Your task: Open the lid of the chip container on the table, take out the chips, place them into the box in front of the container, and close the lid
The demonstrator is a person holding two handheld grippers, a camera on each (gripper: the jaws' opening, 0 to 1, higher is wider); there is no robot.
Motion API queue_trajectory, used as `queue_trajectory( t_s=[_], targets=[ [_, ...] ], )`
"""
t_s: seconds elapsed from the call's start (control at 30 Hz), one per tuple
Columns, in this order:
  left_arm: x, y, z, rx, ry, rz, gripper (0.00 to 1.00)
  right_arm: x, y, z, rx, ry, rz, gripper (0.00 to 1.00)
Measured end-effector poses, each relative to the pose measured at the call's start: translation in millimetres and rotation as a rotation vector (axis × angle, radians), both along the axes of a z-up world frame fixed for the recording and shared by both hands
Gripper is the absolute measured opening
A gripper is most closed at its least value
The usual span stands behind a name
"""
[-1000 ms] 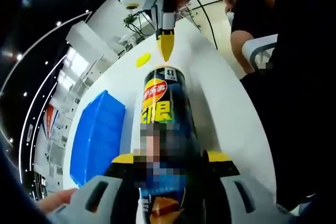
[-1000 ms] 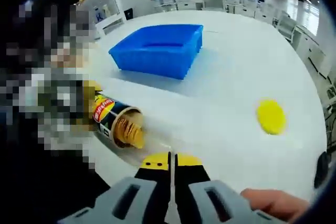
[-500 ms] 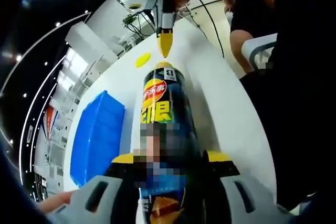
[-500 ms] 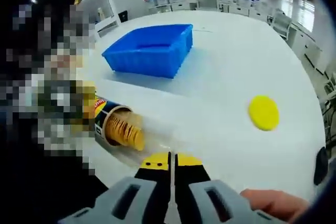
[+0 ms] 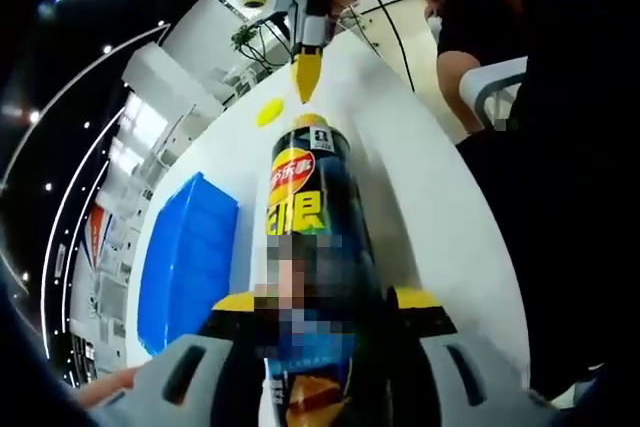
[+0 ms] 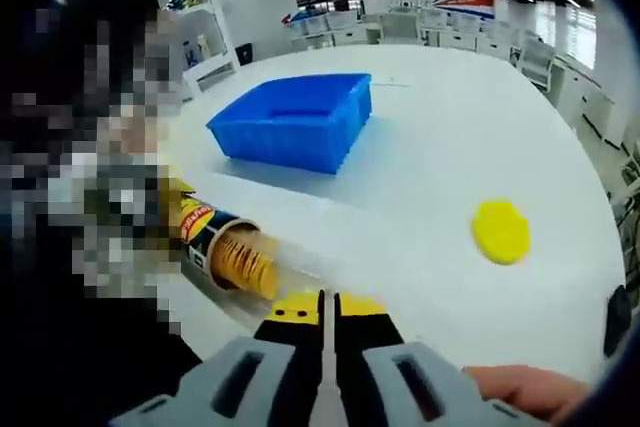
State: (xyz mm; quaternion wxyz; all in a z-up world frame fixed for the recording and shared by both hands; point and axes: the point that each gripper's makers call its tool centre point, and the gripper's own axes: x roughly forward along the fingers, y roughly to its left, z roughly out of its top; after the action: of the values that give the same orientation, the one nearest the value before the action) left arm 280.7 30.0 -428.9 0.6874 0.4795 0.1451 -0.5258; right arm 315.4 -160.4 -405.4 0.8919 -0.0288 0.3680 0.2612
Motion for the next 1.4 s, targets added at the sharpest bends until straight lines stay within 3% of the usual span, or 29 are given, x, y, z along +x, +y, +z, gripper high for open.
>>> queue_trajectory(
  t_s=[0.03, 0.1, 0.17, 0.23, 0.37, 0.53, 0.77, 1.0, 1.23, 1.4],
  targets=[
    [0.2, 0, -0.2, 0.003, -0.002, 0.001, 0.48, 3, 2, 4.9, 0.015, -0.032, 0.000, 0.05],
    [0.6, 0, -0.2, 0.004, -0.002, 0.001, 0.48, 0, 4, 8.7, 0.023, -0.028, 0.009, 0.19],
    [0.9, 0, -0.1, 0.004, -0.004, -0.001, 0.48, 6, 12, 23.4, 0.062, -0.111, 0.024, 0.28],
    [1.0, 0, -0.1, 0.004, -0.005, -0.001, 0.48, 10, 13, 36.6, 0.062, -0.182, 0.030, 0.28],
    [1.3, 0, 0.0, 0.006, -0.003, 0.000, 0.48, 18, 10, 67.7, 0.051, -0.316, 0.021, 0.39],
    [1.5, 0, 0.0, 0.006, -0.002, -0.001, 0.48, 15, 13, 112.0, 0.102, -0.404, 0.034, 0.37],
    [1.8, 0, -0.6, 0.014, -0.003, -0.001, 0.48, -8, 17, 166.7, 0.058, -0.511, 0.086, 0.38],
    [2.2, 1, -1.0, 0.014, -0.001, -0.002, 0.48, -31, 27, 176.6, 0.042, -0.520, 0.126, 0.38],
    [1.8, 1, -1.3, 0.014, 0.001, -0.003, 0.48, -47, 39, 161.2, 0.037, -0.480, 0.153, 0.32],
    [1.7, 2, -1.1, 0.004, 0.002, -0.010, 0.49, -53, 40, 129.0, 0.052, -0.336, 0.154, 0.22]
  ],
)
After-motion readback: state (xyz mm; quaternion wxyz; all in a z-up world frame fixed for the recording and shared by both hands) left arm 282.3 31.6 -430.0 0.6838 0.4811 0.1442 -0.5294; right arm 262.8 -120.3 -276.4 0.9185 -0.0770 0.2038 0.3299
